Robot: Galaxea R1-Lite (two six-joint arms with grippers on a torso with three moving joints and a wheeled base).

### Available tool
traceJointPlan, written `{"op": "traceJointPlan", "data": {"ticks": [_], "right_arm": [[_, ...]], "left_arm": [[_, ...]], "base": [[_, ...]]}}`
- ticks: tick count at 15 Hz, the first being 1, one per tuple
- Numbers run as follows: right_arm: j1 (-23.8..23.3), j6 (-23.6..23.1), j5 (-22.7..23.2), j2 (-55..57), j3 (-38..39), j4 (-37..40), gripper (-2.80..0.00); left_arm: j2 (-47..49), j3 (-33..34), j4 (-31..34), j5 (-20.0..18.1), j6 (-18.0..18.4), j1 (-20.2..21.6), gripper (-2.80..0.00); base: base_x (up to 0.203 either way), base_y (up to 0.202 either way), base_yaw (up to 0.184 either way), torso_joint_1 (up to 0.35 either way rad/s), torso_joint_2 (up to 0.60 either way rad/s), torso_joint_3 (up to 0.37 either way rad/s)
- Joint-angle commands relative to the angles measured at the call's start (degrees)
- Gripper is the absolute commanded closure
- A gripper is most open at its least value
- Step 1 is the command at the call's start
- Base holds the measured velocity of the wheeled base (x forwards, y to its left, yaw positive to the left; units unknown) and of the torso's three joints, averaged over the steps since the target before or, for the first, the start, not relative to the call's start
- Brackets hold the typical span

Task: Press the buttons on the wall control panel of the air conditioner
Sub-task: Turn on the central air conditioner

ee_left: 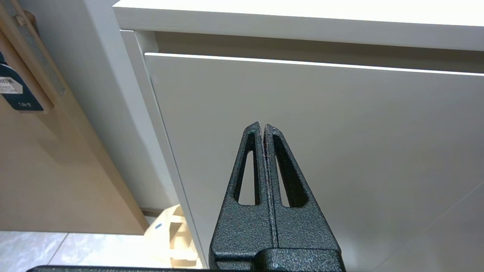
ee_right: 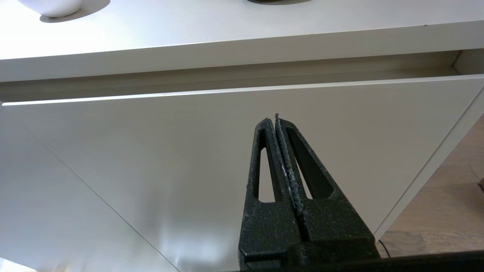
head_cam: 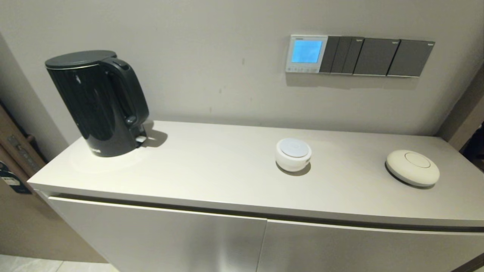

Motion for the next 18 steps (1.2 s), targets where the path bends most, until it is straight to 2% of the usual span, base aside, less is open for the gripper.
{"op": "traceJointPlan", "data": {"ticks": [1, 18], "right_arm": [[0.02, 0.00, 0.03, -0.18, 0.18, -0.02, 0.00], [-0.24, -0.38, -0.15, -0.09, 0.09, -0.02, 0.00]], "left_arm": [[0.04, 0.00, -0.01, 0.03, 0.00, 0.00, 0.00], [-0.02, 0.00, -0.01, 0.01, 0.00, -0.03, 0.00]], "base": [[0.000, 0.000, 0.000, 0.000, 0.00, 0.000], [0.000, 0.000, 0.000, 0.000, 0.00, 0.000]]}}
